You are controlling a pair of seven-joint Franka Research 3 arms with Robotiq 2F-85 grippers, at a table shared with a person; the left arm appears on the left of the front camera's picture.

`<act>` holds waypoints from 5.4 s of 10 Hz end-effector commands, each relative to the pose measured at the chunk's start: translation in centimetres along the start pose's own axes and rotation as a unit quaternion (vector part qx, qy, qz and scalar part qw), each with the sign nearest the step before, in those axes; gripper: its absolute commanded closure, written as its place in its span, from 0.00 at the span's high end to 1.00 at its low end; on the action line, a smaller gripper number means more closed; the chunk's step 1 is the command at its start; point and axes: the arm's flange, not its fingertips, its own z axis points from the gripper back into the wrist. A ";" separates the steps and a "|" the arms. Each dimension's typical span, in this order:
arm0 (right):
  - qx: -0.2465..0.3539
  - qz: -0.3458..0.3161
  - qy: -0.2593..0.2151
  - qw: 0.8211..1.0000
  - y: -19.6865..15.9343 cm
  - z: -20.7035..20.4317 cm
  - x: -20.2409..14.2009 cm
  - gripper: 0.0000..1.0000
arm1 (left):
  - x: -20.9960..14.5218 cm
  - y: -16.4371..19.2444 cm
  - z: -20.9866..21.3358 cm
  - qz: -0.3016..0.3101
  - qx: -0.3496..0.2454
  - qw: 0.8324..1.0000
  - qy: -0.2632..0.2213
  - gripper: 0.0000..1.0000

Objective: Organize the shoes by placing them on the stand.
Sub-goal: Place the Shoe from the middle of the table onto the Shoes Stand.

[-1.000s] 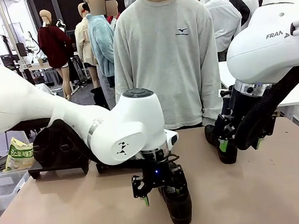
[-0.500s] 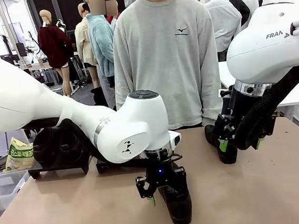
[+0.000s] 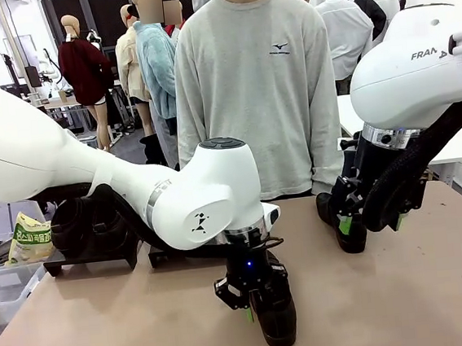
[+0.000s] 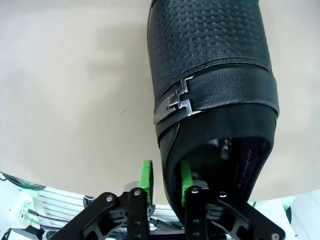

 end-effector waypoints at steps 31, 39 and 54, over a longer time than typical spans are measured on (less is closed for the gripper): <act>-0.008 0.000 0.006 1.000 0.0 0.2 0.4 1.00 | 21.2 18.7 10.6 0.008 -0.016 0.979 -0.205 0.00; -0.008 0.000 0.006 1.000 0.0 0.2 0.4 1.00 | 22.2 19.6 8.8 0.011 0.008 0.983 -0.184 0.00; -0.008 0.000 0.006 1.000 0.0 0.2 0.4 1.00 | 22.1 20.6 10.6 0.064 0.022 0.978 -0.197 1.00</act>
